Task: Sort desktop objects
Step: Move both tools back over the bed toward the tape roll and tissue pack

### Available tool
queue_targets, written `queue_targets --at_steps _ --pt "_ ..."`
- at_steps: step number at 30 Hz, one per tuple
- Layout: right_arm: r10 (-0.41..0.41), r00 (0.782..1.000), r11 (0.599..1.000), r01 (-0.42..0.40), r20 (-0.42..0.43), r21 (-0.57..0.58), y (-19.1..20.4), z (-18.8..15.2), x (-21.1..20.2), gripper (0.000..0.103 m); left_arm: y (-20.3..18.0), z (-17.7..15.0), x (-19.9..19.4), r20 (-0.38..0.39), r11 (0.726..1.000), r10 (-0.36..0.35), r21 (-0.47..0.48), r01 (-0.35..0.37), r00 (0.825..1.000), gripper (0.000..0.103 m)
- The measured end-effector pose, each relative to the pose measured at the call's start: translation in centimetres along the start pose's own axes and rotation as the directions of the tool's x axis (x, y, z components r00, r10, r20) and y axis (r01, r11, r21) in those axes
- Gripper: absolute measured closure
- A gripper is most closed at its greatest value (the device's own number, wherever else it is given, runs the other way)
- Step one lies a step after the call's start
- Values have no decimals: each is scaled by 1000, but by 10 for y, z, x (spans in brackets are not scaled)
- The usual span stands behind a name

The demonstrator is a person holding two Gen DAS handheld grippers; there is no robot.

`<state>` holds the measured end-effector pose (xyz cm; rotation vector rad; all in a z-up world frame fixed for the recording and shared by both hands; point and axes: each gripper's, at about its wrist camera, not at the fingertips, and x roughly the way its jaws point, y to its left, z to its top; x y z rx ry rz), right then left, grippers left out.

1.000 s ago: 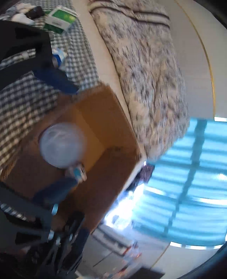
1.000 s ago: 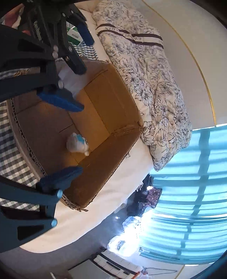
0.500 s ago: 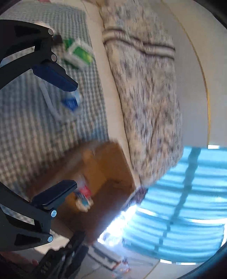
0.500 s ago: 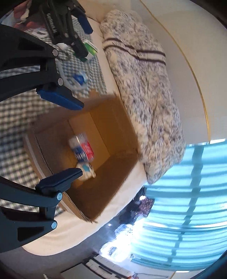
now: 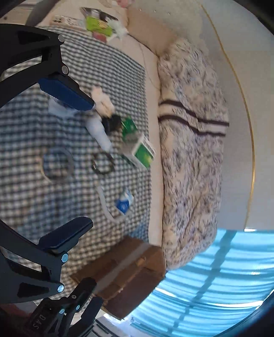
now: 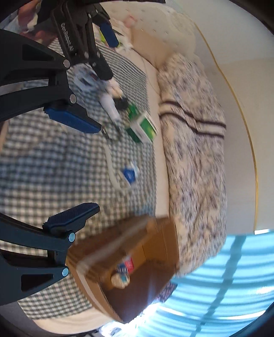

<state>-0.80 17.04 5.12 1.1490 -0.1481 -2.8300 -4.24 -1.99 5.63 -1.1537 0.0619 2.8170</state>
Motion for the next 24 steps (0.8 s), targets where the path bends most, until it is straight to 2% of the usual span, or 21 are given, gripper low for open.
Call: queue_targets --at_steps 5,10,14,17,20,24 --pt "35 999 998 -37 -30 -49 36 -14 5 35 34 -21 -4 1 999 33 -34 -33 999 0" --pt "62 994 995 -68 -88 -67 58 -25 22 35 63 -41 8 -32 997 56 -45 -57 998 0" --pt "84 989 992 -95 -121 -89 74 -34 40 35 87 -59 29 -68 995 71 -69 -76 995 0" --pt "126 981 985 -141 -147 -101 86 -40 55 24 102 -71 47 -101 992 77 -89 -87 992 0" --pt "165 969 977 -186 -184 -104 96 -48 74 23 117 -81 66 -132 989 73 -115 -89 988 0" --pt "150 959 974 -184 -240 -129 108 -57 101 23 132 -87 89 -165 984 73 -146 -97 984 0"
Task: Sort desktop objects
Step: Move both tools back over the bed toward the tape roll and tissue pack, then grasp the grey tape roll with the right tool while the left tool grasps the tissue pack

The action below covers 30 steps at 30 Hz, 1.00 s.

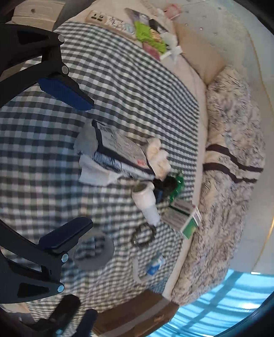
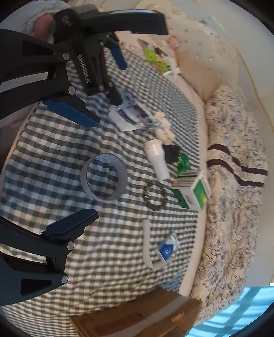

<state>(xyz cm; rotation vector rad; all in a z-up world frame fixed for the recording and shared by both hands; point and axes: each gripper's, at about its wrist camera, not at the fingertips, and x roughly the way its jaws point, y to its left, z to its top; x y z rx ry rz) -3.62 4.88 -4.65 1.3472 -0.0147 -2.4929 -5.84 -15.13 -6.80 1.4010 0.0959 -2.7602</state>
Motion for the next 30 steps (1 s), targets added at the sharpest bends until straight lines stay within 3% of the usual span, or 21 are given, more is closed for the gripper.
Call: queue_targets --at_steps 13,18,30 --pt "-55 990 998 52 -133 -31 2 2 77 23 13 8 69 -78 999 -9 -34 6 997 0" --pt "-121 984 991 113 -131 -71 5 5 91 20 10 12 88 -93 1000 1 -29 -3 996 0" --pt "-117 980 992 110 -158 -57 0 9 118 20 12 12 109 -81 999 22 -34 -25 996 0"
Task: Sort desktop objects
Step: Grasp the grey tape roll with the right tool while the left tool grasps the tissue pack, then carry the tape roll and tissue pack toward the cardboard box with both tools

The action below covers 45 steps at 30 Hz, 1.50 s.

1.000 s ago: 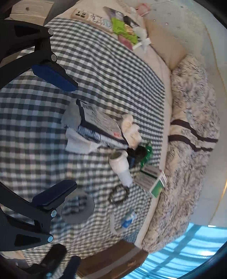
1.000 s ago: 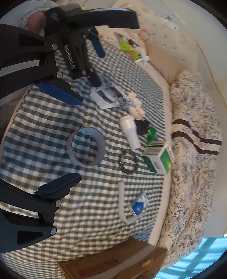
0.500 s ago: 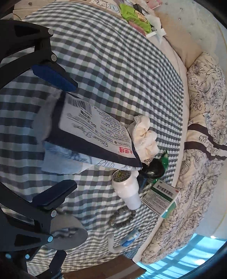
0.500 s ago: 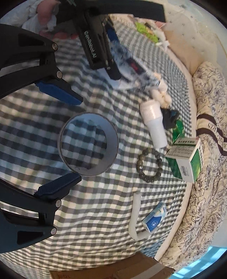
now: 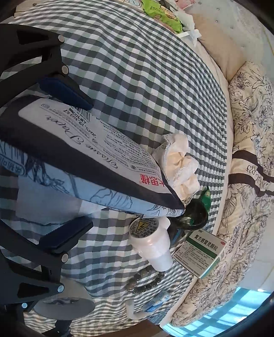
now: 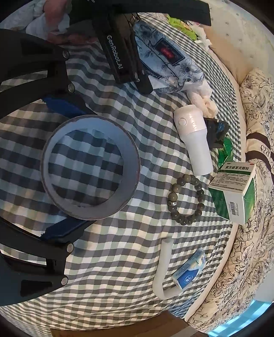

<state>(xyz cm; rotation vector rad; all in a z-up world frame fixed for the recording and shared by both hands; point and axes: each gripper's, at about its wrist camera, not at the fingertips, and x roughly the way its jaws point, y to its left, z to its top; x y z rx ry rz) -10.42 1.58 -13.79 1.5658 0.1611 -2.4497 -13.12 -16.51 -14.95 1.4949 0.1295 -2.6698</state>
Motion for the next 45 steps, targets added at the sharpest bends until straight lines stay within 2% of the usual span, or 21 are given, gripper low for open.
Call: queue_targets --at_steps 1,4,6,9,13,19,24,32,39,45 --pt "-1 1000 1000 1 10 7 -1 -1 -1 20 1 0 -1 1 1000 -1 -2 1 1000 1" --pt "-12 999 1000 12 30 23 -2 -2 -3 21 4 0 -3 6 1000 16 -13 -15 1000 19" --pt "-33 998 999 32 46 22 -2 -3 -6 21 7 0 -7 8 1000 17 -18 -17 1000 44" --pt "-45 996 999 43 72 23 -4 -3 -13 21 11 0 -14 9 1000 2 -23 -2 1000 57" --pt "-47 994 999 45 101 25 -6 -1 -24 21 8 -1 -28 36 999 54 -4 -54 998 57" --pt "-43 992 999 40 122 27 -5 1 -38 21 -5 0 -54 83 996 83 33 -86 993 58" --pt "-40 988 999 35 149 35 -8 -1 -55 21 -20 1 -75 123 994 69 72 -78 990 57" --pt "-34 978 998 23 205 54 -17 -6 -87 21 -35 -1 -105 162 993 62 85 -76 985 57" --pt "-42 967 996 20 251 88 -38 -16 -116 21 -67 -4 -133 202 988 47 136 -76 978 57" --pt "-76 956 991 42 284 124 -68 -24 -142 21 -107 -4 -155 232 984 -2 175 -40 973 57"
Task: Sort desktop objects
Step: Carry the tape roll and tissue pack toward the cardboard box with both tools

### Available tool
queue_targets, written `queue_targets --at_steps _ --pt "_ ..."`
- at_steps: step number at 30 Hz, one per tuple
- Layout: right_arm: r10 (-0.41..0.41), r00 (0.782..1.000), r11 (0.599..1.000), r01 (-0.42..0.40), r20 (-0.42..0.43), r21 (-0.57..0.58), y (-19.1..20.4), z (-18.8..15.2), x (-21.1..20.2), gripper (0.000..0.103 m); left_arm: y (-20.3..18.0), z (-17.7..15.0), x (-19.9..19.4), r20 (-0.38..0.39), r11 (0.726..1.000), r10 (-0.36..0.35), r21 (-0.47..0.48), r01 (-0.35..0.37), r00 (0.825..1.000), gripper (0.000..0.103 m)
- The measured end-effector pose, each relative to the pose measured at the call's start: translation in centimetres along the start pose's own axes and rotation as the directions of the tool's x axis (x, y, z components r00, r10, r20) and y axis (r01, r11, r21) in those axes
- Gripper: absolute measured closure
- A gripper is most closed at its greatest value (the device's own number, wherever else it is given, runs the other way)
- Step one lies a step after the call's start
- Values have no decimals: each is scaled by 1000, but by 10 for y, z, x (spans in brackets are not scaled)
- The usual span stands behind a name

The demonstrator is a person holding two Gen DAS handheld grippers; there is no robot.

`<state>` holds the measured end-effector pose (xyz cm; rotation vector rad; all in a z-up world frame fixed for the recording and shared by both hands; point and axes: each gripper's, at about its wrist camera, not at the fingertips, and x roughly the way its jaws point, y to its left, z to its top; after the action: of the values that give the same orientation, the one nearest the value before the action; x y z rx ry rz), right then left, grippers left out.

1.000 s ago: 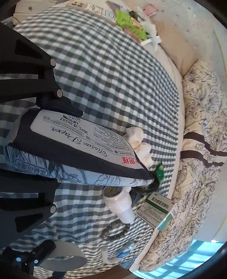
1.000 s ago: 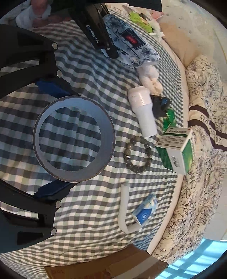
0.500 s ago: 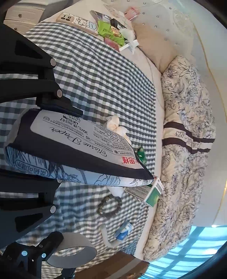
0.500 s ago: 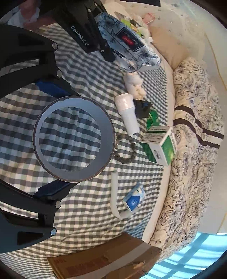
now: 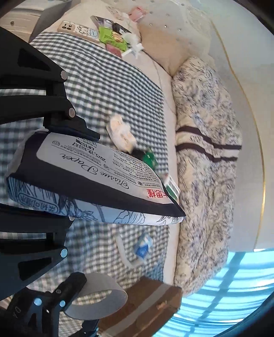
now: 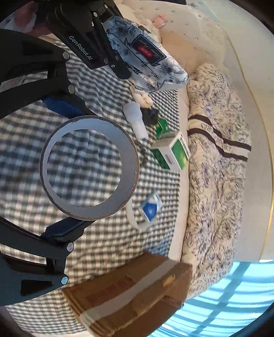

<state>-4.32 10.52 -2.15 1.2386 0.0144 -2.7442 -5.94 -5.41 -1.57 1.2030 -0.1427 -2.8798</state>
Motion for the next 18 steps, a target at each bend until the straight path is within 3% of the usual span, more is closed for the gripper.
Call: queue_targets --at_steps 12,18 --pt "-117 986 993 113 122 40 -69 31 -53 21 -95 56 -26 85 988 -125 104 116 988 57" --pt "-176 972 982 162 156 97 -118 44 -70 21 -146 84 -34 109 970 -203 159 184 973 57"
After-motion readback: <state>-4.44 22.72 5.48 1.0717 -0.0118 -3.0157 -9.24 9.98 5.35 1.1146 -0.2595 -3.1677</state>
